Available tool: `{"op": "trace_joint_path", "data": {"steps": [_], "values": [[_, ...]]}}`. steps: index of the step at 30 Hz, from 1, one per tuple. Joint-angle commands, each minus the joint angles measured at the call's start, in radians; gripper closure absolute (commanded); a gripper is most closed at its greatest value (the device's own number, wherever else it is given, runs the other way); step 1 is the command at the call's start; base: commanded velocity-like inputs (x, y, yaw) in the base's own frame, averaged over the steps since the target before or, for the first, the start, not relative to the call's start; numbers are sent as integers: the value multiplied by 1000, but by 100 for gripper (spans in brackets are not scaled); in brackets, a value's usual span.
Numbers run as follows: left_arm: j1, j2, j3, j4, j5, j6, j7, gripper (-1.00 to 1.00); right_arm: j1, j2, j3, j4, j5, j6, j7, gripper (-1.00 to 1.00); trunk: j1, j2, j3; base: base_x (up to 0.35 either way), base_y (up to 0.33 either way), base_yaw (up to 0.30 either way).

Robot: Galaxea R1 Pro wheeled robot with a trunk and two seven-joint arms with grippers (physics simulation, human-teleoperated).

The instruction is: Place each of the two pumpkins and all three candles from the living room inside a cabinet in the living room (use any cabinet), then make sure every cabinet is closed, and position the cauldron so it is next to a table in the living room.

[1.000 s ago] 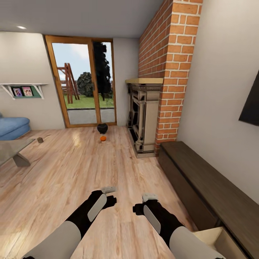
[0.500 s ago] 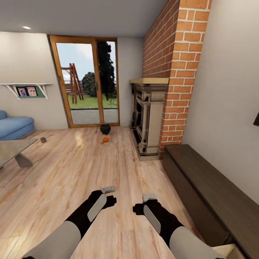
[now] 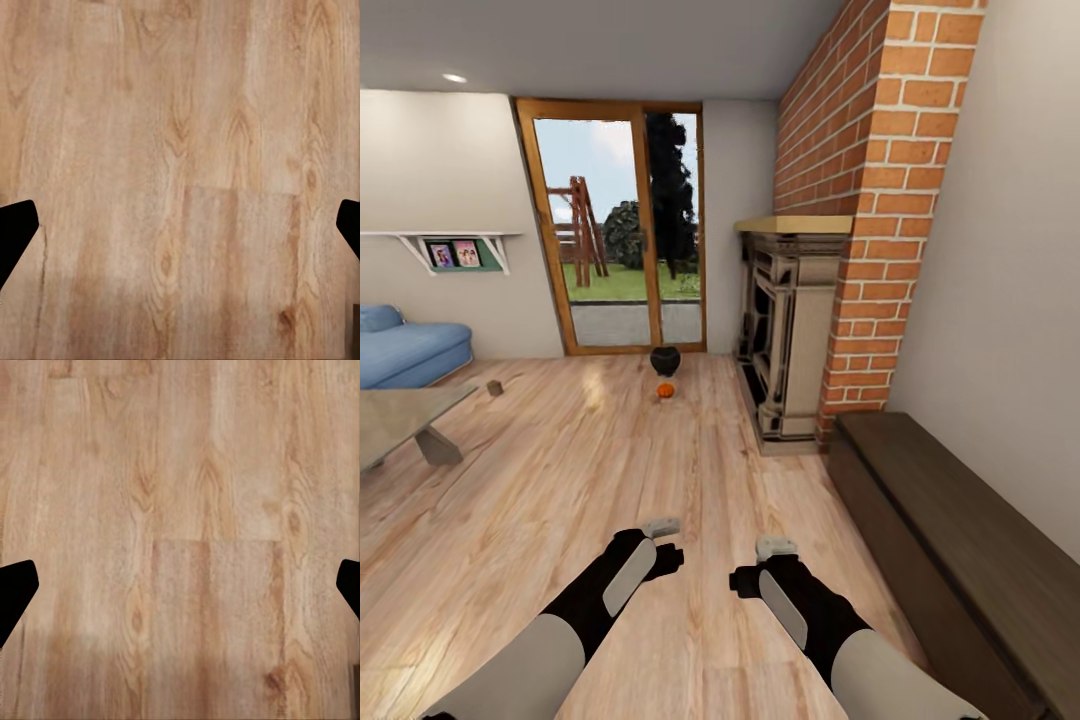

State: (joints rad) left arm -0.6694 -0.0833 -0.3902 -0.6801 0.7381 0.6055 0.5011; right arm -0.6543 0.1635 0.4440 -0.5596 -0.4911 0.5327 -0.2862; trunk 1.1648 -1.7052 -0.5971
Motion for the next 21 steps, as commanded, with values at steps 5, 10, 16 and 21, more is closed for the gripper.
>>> {"op": "trace_joint_path", "data": {"steps": [5,10,16,21], "values": [[-1,0,-4,-1,10,0,10,-100,-1,-1,5,-2,-11,3,-9,-100,0,-1,-1,169,0,166],[-1,0,-5,-1,10,0,10,-100,-1,-1,5,-2,-11,3,-9,-100,0,-1,-1,186,0,54],[-1,-1,-5,-1,10,0,10,-100,-1,-1,5,-2,-11,3,-7,-100,0,-1,-1,60,0,63],[-1,0,-6,-1,10,0,10,-100,-1,-1,5,-2,-11,3,-7,-100,0,-1,-1,167,0,6]]}}
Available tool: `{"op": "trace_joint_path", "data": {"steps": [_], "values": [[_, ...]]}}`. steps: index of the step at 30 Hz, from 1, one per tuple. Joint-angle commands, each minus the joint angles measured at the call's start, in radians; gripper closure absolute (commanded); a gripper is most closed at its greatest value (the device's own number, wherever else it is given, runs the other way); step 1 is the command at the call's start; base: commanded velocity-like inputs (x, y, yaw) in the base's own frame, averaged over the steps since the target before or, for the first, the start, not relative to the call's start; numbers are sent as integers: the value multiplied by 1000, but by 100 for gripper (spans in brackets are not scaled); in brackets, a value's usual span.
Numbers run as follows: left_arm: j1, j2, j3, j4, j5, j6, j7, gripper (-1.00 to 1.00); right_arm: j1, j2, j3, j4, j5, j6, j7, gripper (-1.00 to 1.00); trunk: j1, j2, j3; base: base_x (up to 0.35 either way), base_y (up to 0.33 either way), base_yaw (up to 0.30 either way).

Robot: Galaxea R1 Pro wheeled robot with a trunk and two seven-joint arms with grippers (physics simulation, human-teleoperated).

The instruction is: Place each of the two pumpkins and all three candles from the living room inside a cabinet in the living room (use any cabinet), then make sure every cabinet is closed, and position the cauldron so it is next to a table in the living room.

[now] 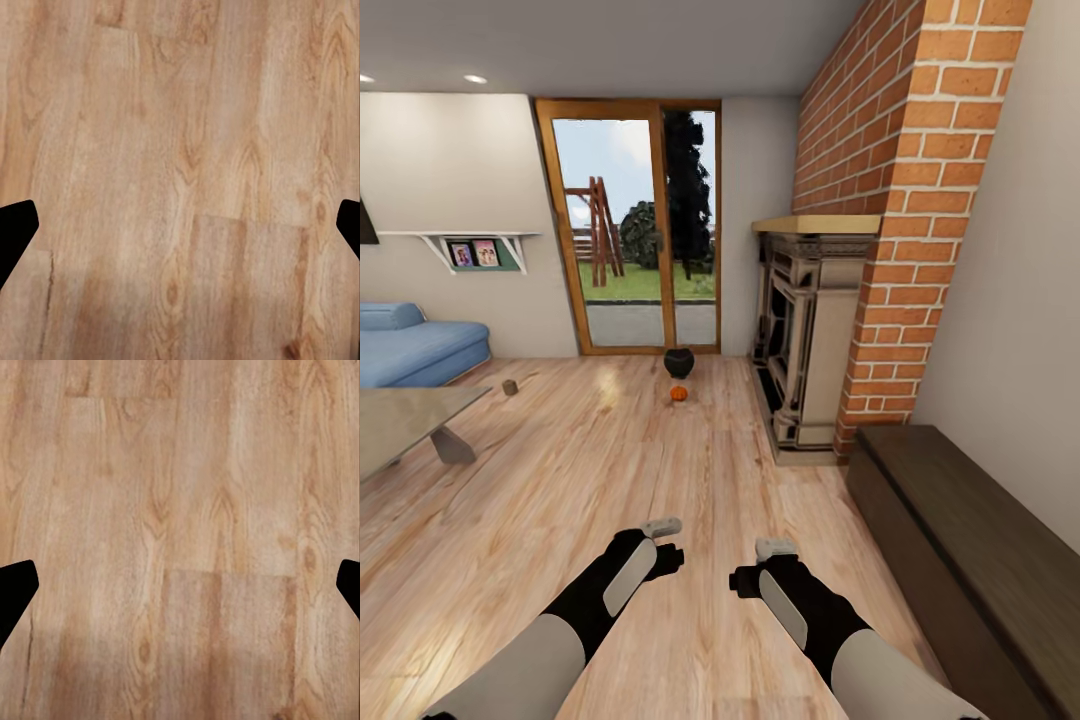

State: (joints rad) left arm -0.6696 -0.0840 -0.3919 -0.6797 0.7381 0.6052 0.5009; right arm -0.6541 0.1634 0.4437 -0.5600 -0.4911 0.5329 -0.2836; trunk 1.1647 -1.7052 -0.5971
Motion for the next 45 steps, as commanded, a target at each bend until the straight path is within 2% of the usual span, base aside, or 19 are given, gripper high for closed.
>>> {"op": "trace_joint_path", "data": {"steps": [1,45], "values": [[-1,1,-4,-1,10,1,10,-100,-1,-1,6,-1,-10,2,-9,-100,0,-1,-1,239,0,1],[-1,1,-4,-1,10,1,10,-100,-1,-1,7,-1,-10,2,-9,-100,0,-1,-1,284,0,66]]}}
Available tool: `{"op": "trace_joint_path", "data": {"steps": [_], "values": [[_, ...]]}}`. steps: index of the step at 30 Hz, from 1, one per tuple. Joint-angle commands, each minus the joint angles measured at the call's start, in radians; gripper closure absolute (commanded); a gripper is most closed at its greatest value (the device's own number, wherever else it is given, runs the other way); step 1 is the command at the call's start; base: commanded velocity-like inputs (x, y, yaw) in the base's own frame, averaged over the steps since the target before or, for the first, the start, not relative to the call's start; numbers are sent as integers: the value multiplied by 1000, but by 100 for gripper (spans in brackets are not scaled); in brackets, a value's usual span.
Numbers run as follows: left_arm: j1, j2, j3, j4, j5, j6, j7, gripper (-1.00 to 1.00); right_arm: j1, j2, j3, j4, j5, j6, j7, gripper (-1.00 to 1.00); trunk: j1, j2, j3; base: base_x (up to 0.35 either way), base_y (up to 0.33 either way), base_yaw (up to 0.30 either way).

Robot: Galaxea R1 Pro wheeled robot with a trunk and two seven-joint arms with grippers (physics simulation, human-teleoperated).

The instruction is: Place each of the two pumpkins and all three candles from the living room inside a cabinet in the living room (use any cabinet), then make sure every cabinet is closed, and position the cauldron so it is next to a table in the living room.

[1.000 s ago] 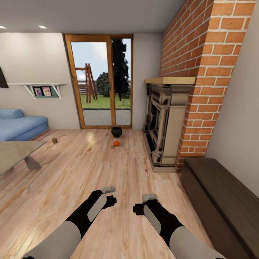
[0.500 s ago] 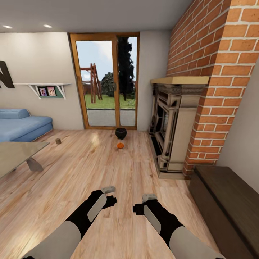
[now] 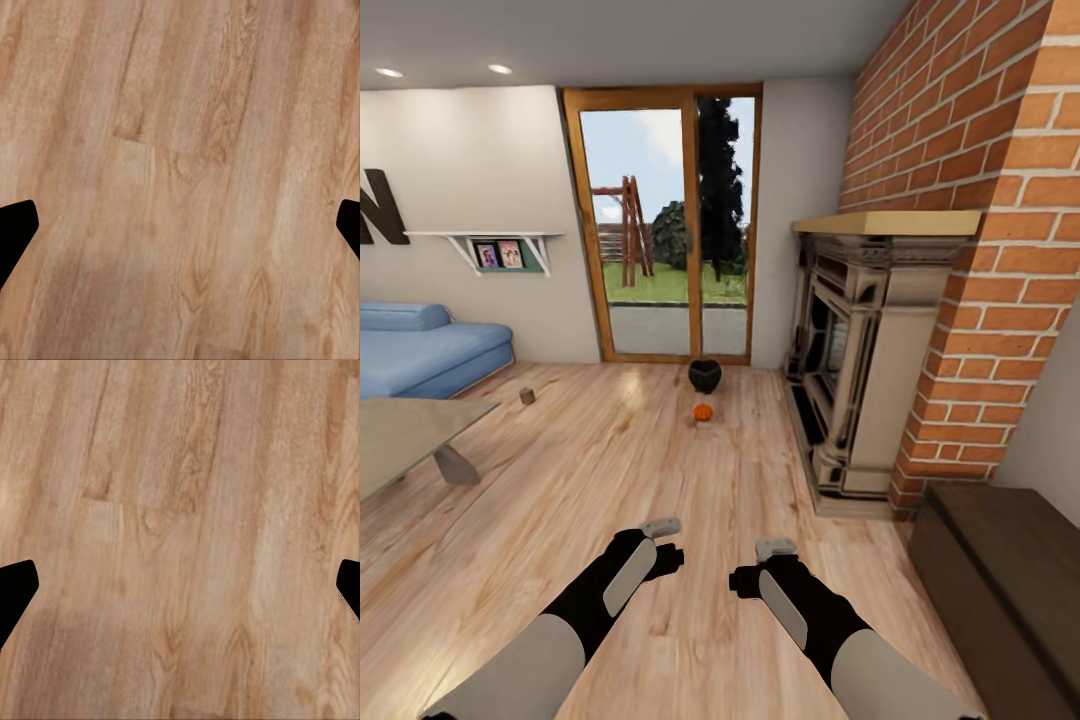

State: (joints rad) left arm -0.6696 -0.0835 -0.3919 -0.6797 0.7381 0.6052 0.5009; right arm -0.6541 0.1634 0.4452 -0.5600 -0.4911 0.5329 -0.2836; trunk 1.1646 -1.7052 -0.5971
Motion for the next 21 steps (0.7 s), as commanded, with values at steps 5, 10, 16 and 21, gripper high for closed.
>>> {"op": "trace_joint_path", "data": {"steps": [5,10,16,21], "values": [[-1,0,-4,-1,10,1,10,-100,-1,-1,6,-1,-10,2,-9,-100,0,-1,-1,289,0,35],[-1,1,-4,-1,10,1,10,-100,-1,-1,6,-1,-10,2,-9,-100,0,-1,-1,290,0,127],[-1,1,-4,-1,10,1,10,-100,-1,-1,6,-1,-10,2,-9,-100,0,-1,-1,291,0,20],[-1,1,-4,-1,10,1,10,-100,-1,-1,6,-1,-10,2,-9,-100,0,-1,-1,291,0,47]]}}
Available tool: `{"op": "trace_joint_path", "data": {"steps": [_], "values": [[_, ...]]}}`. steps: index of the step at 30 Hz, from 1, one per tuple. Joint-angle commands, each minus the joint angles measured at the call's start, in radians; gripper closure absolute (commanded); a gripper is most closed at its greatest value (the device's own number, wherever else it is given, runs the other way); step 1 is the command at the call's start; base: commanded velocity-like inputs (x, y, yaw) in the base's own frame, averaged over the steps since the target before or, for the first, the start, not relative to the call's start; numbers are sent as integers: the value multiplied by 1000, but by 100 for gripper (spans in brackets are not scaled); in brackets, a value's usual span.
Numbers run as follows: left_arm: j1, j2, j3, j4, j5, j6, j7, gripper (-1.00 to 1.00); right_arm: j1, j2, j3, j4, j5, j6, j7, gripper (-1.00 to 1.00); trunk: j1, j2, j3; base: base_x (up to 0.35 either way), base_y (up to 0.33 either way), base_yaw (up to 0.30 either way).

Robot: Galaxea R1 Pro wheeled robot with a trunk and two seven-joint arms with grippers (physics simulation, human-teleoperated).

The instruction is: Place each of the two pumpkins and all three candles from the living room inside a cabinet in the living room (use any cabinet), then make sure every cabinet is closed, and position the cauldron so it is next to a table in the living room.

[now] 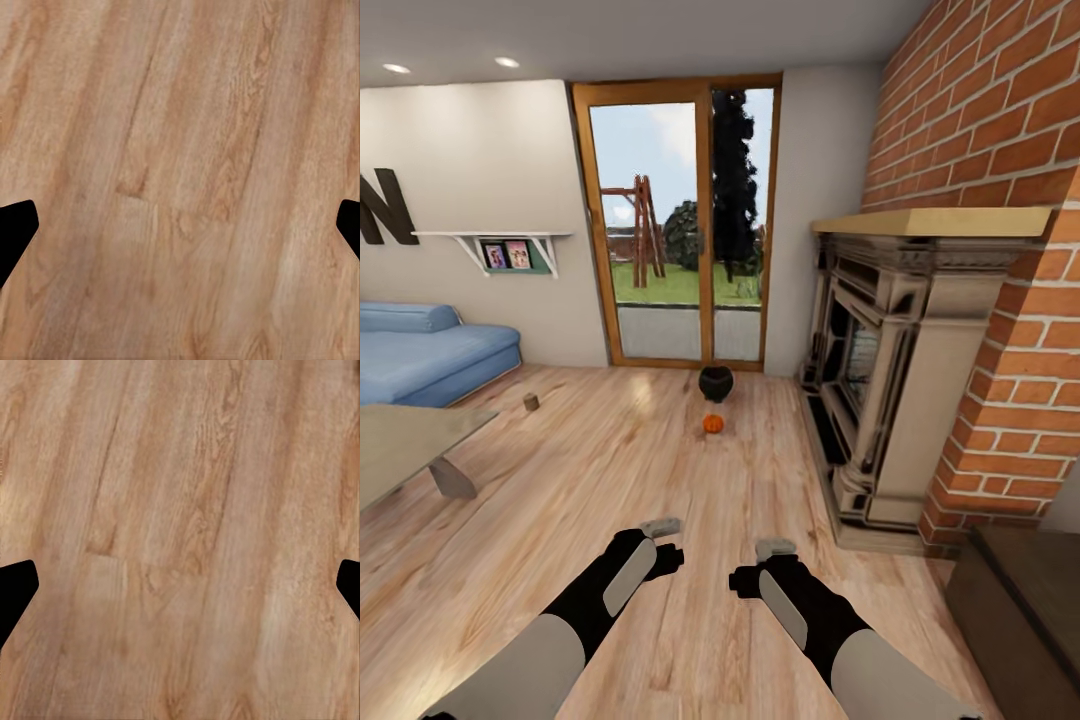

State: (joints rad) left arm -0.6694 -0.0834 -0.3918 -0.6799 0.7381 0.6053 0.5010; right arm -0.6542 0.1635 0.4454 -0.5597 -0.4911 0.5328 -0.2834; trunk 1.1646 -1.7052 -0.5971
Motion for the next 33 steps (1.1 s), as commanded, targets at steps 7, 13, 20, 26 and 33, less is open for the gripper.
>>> {"op": "trace_joint_path", "data": {"steps": [7,13,20,26,33], "values": [[-1,1,-4,-1,10,1,10,-100,-1,-1,6,-2,-11,3,-10,-100,0,-1,-1,291,0,233],[-1,1,-4,-1,10,1,10,-100,-1,-1,6,-2,-11,3,-10,-100,0,-1,-1,291,0,269],[-1,1,-3,-1,10,1,10,-100,-1,-2,9,-2,-10,2,-8,-100,0,-1,-1,291,0,153],[-1,1,-3,-1,10,1,10,-100,-1,-2,10,-2,-6,2,-8,-100,0,-1,-1,291,0,6],[-1,1,-3,0,10,1,10,-100,-1,0,8,-2,-10,1,-8,-100,0,-1,-1,291,0,0]]}}
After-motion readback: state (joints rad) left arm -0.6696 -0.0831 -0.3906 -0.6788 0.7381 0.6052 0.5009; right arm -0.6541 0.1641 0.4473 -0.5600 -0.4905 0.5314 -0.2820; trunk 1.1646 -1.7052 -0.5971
